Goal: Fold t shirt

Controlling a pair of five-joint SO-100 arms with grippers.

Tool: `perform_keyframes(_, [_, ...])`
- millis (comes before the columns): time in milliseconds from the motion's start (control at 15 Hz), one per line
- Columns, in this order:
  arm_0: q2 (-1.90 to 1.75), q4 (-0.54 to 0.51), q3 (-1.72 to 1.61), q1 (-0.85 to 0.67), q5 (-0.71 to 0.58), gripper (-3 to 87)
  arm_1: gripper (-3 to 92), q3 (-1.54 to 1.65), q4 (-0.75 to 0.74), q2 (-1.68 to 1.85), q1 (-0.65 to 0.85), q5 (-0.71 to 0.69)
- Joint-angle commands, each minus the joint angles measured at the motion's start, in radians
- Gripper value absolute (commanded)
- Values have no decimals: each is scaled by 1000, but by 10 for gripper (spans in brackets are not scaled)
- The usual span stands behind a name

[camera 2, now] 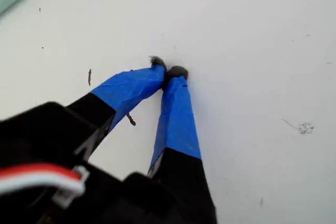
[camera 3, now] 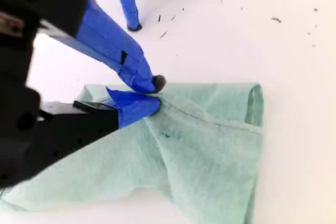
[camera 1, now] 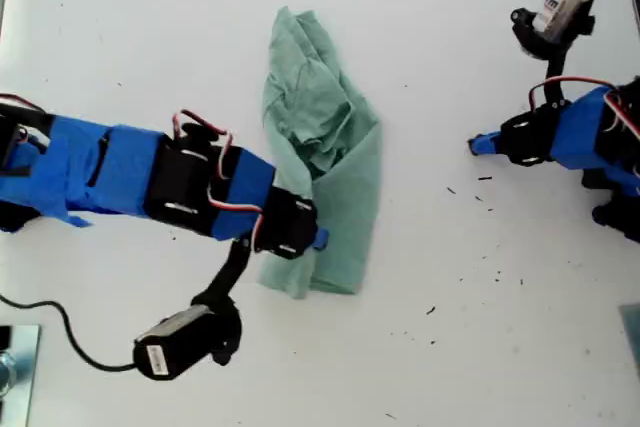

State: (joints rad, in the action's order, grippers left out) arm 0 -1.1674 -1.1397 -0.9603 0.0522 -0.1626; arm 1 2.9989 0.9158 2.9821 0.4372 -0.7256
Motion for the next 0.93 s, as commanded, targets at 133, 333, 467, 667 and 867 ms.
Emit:
perform_keyframes(133, [222, 411, 109, -94, -129, 220, 26, 3, 8, 3, -3, 0])
perform_keyframes(333, [67, 239, 67, -163, -152, 259, 26, 3, 12, 8, -6, 8])
perform_keyframes(467, [-216, 48, 11, -195, -186, 264, 26, 9, 21, 28, -6, 8])
perform_keyframes(667, [-606, -112, -321, -213, -190, 239, 26, 25, 46, 83, -5, 6])
perform_keyframes(867, [-1246, 295, -1252, -156, -48, 201, 26, 35, 69, 127, -3, 9])
